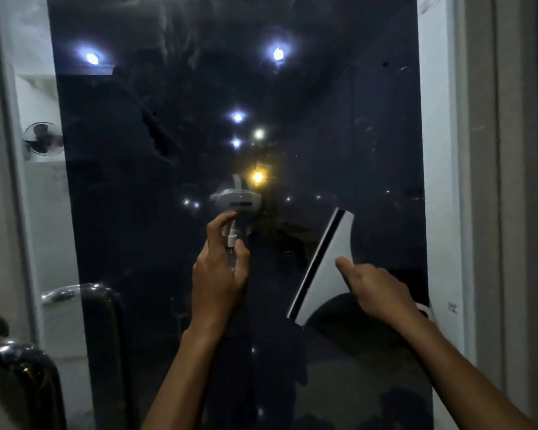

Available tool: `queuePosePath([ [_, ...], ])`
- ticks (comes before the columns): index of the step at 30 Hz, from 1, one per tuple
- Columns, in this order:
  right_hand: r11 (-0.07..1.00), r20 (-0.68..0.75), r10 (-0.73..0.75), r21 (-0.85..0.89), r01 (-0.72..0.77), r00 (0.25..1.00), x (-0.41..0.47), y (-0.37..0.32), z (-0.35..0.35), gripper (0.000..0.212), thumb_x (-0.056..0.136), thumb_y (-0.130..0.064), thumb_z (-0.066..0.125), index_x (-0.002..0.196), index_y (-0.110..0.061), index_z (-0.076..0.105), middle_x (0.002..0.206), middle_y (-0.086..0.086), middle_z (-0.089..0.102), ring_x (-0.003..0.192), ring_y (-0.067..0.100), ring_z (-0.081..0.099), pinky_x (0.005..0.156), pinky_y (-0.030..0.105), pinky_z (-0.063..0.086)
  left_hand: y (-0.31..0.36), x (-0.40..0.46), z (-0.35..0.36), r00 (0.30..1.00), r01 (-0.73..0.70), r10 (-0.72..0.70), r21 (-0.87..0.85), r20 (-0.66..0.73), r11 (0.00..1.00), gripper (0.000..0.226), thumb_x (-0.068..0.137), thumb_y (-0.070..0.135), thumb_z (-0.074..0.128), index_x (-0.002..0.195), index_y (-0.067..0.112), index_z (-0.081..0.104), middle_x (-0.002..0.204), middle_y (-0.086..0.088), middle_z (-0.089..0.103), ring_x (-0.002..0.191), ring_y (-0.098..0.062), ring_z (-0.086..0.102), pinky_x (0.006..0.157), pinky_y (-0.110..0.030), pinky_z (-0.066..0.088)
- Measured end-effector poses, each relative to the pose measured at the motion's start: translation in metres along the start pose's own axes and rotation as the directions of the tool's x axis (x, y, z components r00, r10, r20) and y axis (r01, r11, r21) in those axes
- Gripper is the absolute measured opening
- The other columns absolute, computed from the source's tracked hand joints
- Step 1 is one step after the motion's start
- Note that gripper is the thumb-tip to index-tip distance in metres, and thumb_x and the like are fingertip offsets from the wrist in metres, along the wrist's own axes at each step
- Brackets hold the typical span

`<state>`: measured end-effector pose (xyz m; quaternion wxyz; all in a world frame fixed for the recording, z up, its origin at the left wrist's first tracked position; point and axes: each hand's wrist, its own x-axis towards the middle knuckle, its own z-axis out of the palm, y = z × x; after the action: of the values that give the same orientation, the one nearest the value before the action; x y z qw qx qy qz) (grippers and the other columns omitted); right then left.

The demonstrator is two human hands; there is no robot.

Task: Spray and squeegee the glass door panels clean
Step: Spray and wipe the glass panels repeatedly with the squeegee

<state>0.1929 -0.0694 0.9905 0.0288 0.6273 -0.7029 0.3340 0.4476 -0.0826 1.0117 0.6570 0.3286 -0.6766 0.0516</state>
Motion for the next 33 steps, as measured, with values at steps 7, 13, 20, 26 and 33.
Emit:
queuePosePath([
  [7, 0.685, -0.169, 0.094, 0.727, 0.060, 0.981, -0.013, -0.031, 0.013, 0.051, 0.101, -0.057, 0.029, 0.082, -0.021, 0.059, 0.069, -0.004, 0.063, 0.065, 0.012, 0.062, 0.062, 0.031, 0.048, 0.007, -0.001, -0.013, 1.000, -0.005, 0.006, 0.009, -0.020, 1.000, 0.039, 0.097, 0.031, 0.043, 0.135, 0.032, 0.040, 0.109, -0.003, 0.068, 0.080, -0.014, 0.065, 0.065, -0.037, 0.055],
  [13, 0.235, -0.087, 0.141, 0.970, 0.052, 0.986, 0.002, -0.113, -0.014, 0.030, 0.105, -0.048, 0.031, 0.091, -0.028, 0.049, 0.051, -0.005, 0.036, 0.040, 0.008, 0.031, 0.041, 0.023, 0.026, 0.010, 0.008, -0.027, 0.999, -0.035, 0.036, 0.026, -0.039, 0.999, 0.036, 0.101, 0.019, 0.049, 0.136, 0.026, 0.042, 0.105, 0.002, 0.066, 0.079, -0.005, 0.063, 0.063, -0.022, 0.046],
  [20, 0.383, -0.070, 0.198, 0.924, -0.011, 0.978, 0.006, -0.104, 0.024, 0.038, 0.103, -0.053, 0.031, 0.095, -0.021, 0.052, 0.065, -0.006, 0.046, 0.048, 0.004, 0.042, 0.043, 0.019, 0.032, 0.007, 0.005, -0.034, 0.998, -0.040, 0.041, 0.014, -0.044, 0.999, 0.036, 0.100, 0.020, 0.048, 0.135, 0.028, 0.042, 0.105, 0.003, 0.066, 0.080, -0.006, 0.063, 0.063, -0.021, 0.047],
  [26, 0.407, -0.045, 0.226, 0.912, -0.052, 0.973, -0.026, -0.078, 0.074, 0.048, 0.102, -0.054, 0.034, 0.096, -0.014, 0.060, 0.061, -0.003, 0.048, 0.047, 0.007, 0.043, 0.045, 0.022, 0.033, -0.001, -0.004, -0.032, 0.999, -0.025, 0.025, 0.021, -0.035, 0.999, 0.037, 0.101, 0.016, 0.050, 0.135, 0.029, 0.042, 0.107, -0.001, 0.067, 0.077, -0.009, 0.065, 0.063, -0.030, 0.053],
  [33, 0.444, -0.090, 0.187, 0.896, -0.003, 0.978, 0.001, -0.080, 0.059, 0.045, 0.103, -0.054, 0.033, 0.107, -0.017, 0.059, 0.070, -0.009, 0.050, 0.055, 0.003, 0.045, 0.050, 0.020, 0.034, -0.006, -0.012, -0.026, 1.000, 0.012, -0.012, 0.007, -0.029, 1.000, 0.036, 0.100, 0.025, 0.047, 0.135, 0.032, 0.042, 0.105, 0.001, 0.067, 0.079, -0.009, 0.065, 0.065, -0.036, 0.055],
])
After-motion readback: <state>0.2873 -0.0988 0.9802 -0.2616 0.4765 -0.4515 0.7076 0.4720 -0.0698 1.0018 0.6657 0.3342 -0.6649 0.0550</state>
